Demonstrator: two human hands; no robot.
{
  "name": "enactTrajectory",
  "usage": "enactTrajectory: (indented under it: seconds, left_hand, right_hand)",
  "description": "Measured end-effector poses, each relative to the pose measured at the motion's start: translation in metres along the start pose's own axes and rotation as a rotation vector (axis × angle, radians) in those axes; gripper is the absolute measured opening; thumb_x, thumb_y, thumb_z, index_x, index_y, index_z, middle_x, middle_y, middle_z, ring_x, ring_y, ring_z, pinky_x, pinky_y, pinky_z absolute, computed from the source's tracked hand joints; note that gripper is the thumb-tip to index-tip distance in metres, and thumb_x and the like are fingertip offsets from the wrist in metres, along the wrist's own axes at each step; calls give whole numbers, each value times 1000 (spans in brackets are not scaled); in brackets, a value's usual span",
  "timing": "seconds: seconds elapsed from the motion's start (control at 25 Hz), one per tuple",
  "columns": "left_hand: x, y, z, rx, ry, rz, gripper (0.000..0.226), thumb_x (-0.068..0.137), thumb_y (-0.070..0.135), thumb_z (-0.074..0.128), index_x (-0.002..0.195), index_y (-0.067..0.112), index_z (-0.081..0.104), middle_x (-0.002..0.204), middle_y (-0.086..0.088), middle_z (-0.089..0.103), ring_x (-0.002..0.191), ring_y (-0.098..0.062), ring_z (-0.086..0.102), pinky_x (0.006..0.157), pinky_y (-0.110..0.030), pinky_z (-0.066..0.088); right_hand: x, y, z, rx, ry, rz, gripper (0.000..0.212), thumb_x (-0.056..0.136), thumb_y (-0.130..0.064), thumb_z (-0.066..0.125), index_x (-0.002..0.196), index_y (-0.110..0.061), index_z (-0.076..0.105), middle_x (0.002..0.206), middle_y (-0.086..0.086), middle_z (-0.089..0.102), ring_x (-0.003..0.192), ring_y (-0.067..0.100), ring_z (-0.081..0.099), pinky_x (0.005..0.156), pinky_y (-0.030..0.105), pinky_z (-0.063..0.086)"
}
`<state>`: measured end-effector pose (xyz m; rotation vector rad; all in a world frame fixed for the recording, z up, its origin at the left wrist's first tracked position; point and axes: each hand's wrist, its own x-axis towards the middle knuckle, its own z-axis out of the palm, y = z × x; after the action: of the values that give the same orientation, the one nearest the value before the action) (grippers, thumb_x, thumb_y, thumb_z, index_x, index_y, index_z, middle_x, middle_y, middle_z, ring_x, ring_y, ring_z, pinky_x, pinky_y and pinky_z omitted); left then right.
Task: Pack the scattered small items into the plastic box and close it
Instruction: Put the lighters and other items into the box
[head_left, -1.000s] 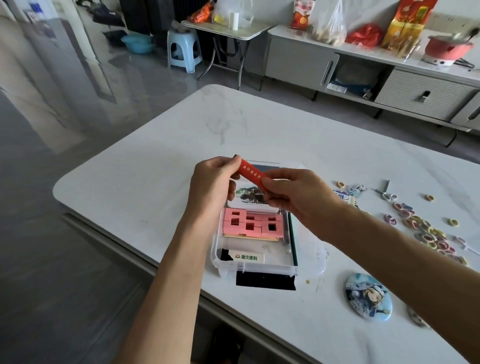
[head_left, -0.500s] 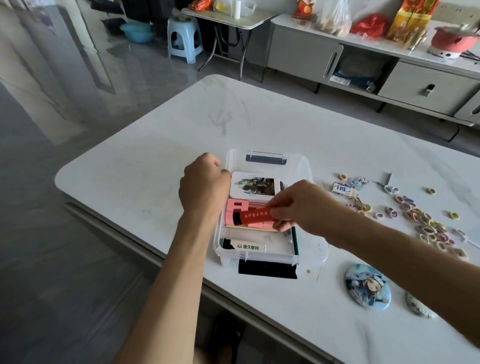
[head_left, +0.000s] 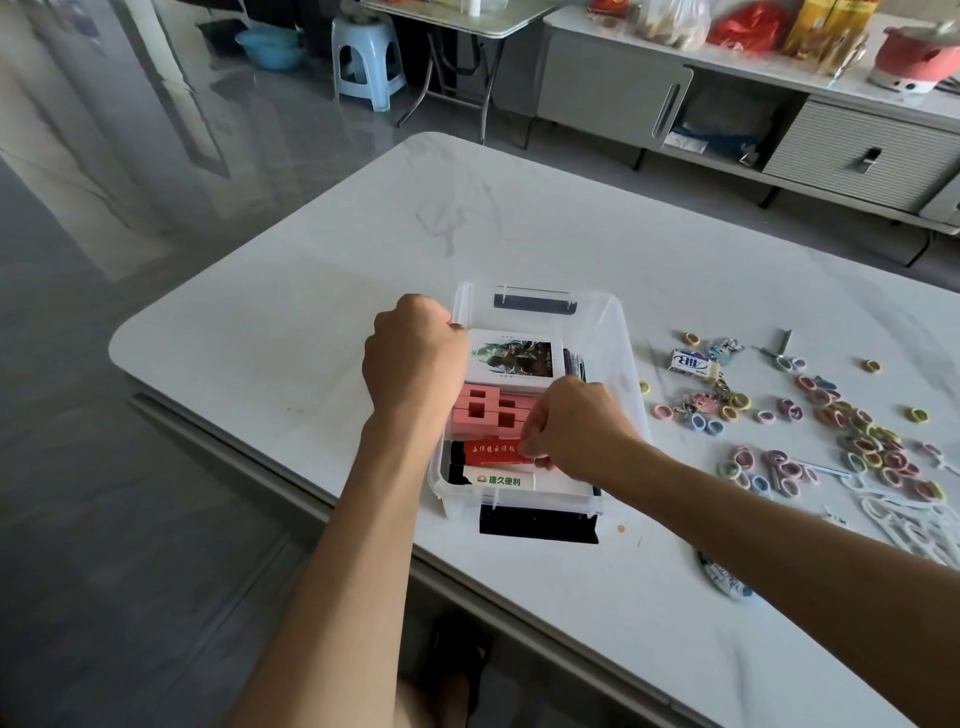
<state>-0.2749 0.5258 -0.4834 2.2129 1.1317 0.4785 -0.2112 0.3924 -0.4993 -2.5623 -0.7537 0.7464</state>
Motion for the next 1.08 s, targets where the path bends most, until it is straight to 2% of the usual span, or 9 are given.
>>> enactTrajectory:
  seconds: [0.12, 0.4, 0.52, 0.6, 0.72, 0.84, 0.92, 1.0, 1.08]
  left_hand:
    - [0, 0, 1, -1, 16, 4, 15, 84, 9, 53, 81, 6, 67, 83, -9, 69, 69, -30, 50, 70, -36, 53]
    - [-1, 0, 2, -7, 19, 16, 17, 82, 9, 53, 79, 2, 68, 75, -12, 67, 62, -31, 52, 59, -33, 46]
    - [0, -1, 2, 11, 31, 9, 17, 82, 8, 52, 65, 3, 53, 56, -5, 47, 48, -21, 38, 47, -26, 30]
    - [0, -1, 3, 28, 28, 1, 20, 81, 7, 51, 63, 7, 46, 53, -4, 36, 47, -22, 33, 45, -26, 23]
    - [-1, 0, 3, 41, 17, 4, 21, 82, 7, 50, 63, 9, 42, 58, -15, 43, 61, -36, 48, 44, -28, 22]
    - [-2, 1, 4, 53, 29, 13, 18, 83, 8, 49, 66, 9, 41, 81, -18, 56, 83, -41, 58, 48, -33, 33]
    - [-2, 2, 4, 80, 24, 9, 16, 83, 8, 48, 68, 8, 41, 78, -22, 54, 84, -46, 59, 51, -40, 37]
    - [-3, 3, 4, 106, 15, 6, 14, 83, 8, 47, 69, 6, 44, 78, -24, 56, 78, -47, 55, 45, -34, 27]
    - [-6, 6, 6, 128, 21, 5, 10, 84, 9, 48, 76, 4, 51, 92, -25, 61, 81, -46, 56, 46, -32, 26]
  right_hand:
    - [-1, -2, 3, -96, -34, -24, 12, 84, -3, 63, 93, -4, 70, 89, 13, 70, 82, 27, 70, 74, 37, 60]
    - [-4, -6, 1, -163, -60, -46, 19, 86, -5, 56, 99, -10, 70, 96, 8, 69, 82, 24, 68, 71, 32, 58]
    - [-4, -6, 2, -187, -72, -77, 19, 88, -10, 59, 102, -14, 71, 100, 6, 68, 82, 23, 67, 75, 30, 56]
    - [-4, -5, 2, -176, -94, -104, 20, 87, -9, 60, 99, -17, 74, 100, 3, 70, 82, 21, 67, 80, 31, 56]
    - [-6, -3, -1, -165, -120, -150, 26, 87, -7, 60, 100, -23, 76, 101, -4, 71, 77, 14, 62, 79, 23, 50]
    - [-6, -1, -2, -162, -132, -173, 27, 86, -8, 60, 100, -24, 76, 98, -8, 69, 75, 10, 57, 66, 17, 45]
    - [-6, 0, -3, -142, -135, -162, 26, 86, -8, 59, 96, -24, 77, 86, -11, 68, 74, 12, 60, 53, 14, 43]
    - [-7, 1, -6, -91, -127, -147, 23, 85, -8, 60, 92, -22, 77, 87, -8, 71, 71, 13, 65, 54, 17, 50]
    - [-13, 3, -15, -5, -102, -147, 23, 86, -9, 62, 94, -24, 76, 91, -9, 72, 63, 6, 66, 53, 14, 53]
